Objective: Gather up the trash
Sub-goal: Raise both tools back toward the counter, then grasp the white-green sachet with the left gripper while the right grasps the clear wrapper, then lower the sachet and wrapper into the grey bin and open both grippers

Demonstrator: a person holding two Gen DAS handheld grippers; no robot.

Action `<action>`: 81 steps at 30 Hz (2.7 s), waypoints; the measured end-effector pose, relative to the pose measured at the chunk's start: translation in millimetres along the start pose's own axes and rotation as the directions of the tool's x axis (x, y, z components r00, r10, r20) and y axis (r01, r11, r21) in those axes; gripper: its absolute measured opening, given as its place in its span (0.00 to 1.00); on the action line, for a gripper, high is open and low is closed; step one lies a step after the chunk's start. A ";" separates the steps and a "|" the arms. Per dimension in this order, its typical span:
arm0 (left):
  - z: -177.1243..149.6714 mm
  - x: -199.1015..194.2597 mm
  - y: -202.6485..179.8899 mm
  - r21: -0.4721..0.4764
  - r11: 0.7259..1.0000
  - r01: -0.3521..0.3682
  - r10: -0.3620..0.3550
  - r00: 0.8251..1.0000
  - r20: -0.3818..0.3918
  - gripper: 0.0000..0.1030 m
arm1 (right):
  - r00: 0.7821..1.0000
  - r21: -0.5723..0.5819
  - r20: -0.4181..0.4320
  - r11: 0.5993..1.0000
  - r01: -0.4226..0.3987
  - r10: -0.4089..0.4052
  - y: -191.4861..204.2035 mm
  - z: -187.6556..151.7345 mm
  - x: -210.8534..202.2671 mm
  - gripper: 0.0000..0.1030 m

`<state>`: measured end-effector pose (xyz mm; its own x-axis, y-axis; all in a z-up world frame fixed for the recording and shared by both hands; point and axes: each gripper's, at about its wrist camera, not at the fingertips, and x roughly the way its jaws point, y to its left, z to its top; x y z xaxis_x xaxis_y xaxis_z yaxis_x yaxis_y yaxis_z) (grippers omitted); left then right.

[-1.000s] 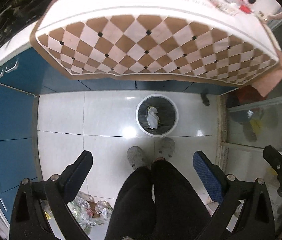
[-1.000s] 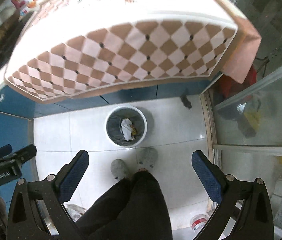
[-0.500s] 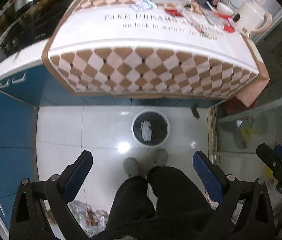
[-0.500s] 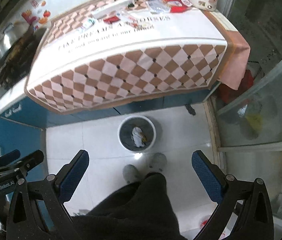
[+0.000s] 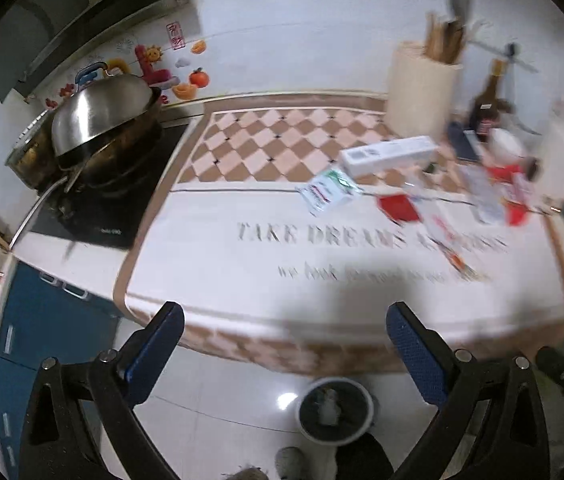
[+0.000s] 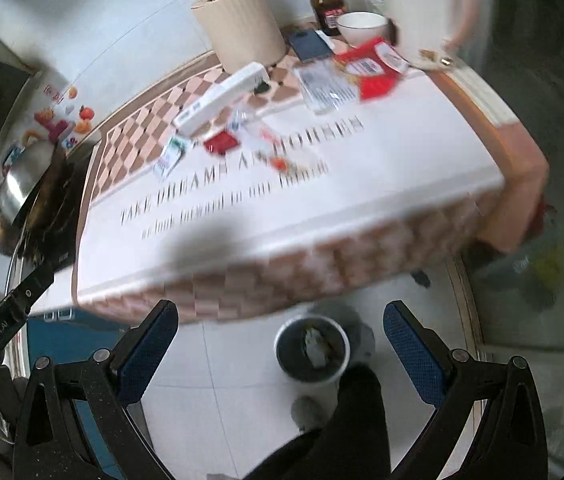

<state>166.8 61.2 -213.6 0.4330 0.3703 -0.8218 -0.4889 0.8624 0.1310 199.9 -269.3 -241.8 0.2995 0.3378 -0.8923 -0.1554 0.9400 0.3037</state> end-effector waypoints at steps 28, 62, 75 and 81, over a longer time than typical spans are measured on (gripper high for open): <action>116.6 248.9 -45.2 0.038 0.982 0.184 -0.166 0.944 -0.286 0.08 | 0.997 -0.114 -0.078 0.993 -0.014 0.005 -1.9 195.6 235.3 0.00; -274.0 235.2 -4.8 -0.063 0.957 0.283 -0.262 0.747 -0.611 0.09 | 0.965 0.012 -0.261 1.000 0.020 -0.016 -44.7 -220.5 195.2 0.00; -421.9 474.4 -57.2 -0.036 0.964 0.263 -0.202 0.638 -0.743 0.22 | 0.872 0.065 -0.489 0.998 0.023 0.011 -137.7 -337.6 524.1 0.00; -432.1 483.8 -54.8 -0.013 0.977 0.211 -0.154 0.670 -0.726 0.71 | 0.824 0.052 -0.566 0.998 0.043 -0.007 -146.6 -343.0 580.4 0.05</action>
<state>75.9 43.9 -858.0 -0.1845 -0.1357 -0.9734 -0.3959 0.9168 -0.0528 73.6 -227.4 -918.8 -0.2854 0.2451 -0.9265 -0.0936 0.9550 0.2815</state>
